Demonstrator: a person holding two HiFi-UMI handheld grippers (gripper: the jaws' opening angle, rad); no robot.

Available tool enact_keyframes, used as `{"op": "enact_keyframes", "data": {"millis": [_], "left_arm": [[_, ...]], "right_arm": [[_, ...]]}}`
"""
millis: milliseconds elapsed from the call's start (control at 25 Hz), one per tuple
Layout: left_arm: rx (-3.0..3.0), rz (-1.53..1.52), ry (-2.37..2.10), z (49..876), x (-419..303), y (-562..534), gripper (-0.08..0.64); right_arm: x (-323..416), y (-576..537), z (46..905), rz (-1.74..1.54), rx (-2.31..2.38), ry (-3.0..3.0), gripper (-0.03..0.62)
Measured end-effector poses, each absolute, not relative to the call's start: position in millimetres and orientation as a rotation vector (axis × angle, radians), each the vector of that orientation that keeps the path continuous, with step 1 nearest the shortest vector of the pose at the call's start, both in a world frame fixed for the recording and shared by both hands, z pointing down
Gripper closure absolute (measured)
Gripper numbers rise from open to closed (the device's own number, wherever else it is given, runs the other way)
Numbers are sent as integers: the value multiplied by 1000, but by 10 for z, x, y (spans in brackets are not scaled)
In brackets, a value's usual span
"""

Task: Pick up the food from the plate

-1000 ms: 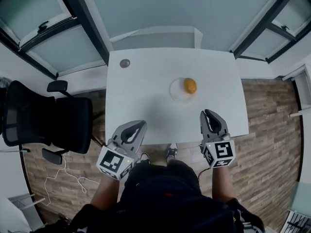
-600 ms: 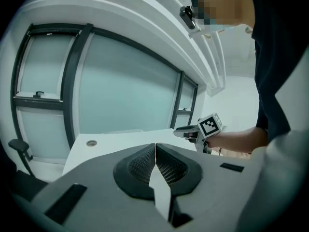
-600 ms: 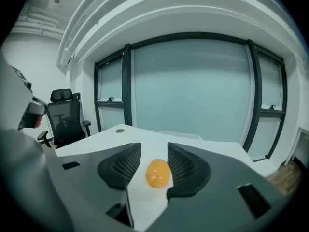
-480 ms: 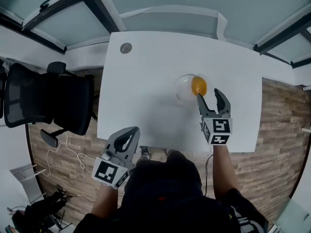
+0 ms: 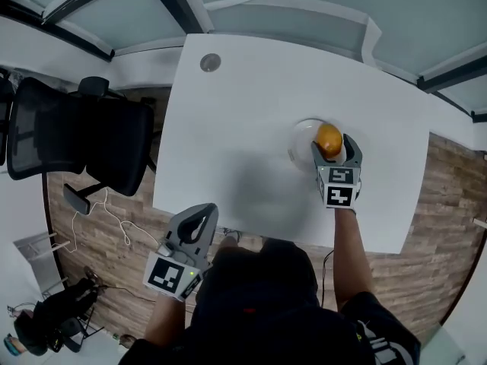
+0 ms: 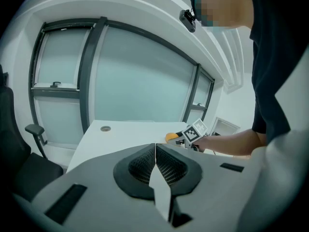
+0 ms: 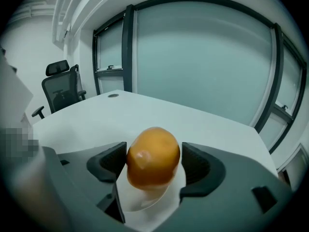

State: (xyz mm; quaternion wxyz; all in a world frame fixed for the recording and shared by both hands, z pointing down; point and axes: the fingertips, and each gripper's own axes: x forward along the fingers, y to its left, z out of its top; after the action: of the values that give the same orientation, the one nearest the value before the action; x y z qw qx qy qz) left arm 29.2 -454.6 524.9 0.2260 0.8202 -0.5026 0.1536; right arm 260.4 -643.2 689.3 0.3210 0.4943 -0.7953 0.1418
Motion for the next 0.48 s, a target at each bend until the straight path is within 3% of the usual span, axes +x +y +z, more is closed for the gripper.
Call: {"op": "enact_keyframes", "data": {"millis": [480], "left_arm": [[2392, 341, -1389, 4848, 30, -4543, 537]], "right_arm": [[2311, -6089, 5758, 177, 1379, -2228, 242]]}}
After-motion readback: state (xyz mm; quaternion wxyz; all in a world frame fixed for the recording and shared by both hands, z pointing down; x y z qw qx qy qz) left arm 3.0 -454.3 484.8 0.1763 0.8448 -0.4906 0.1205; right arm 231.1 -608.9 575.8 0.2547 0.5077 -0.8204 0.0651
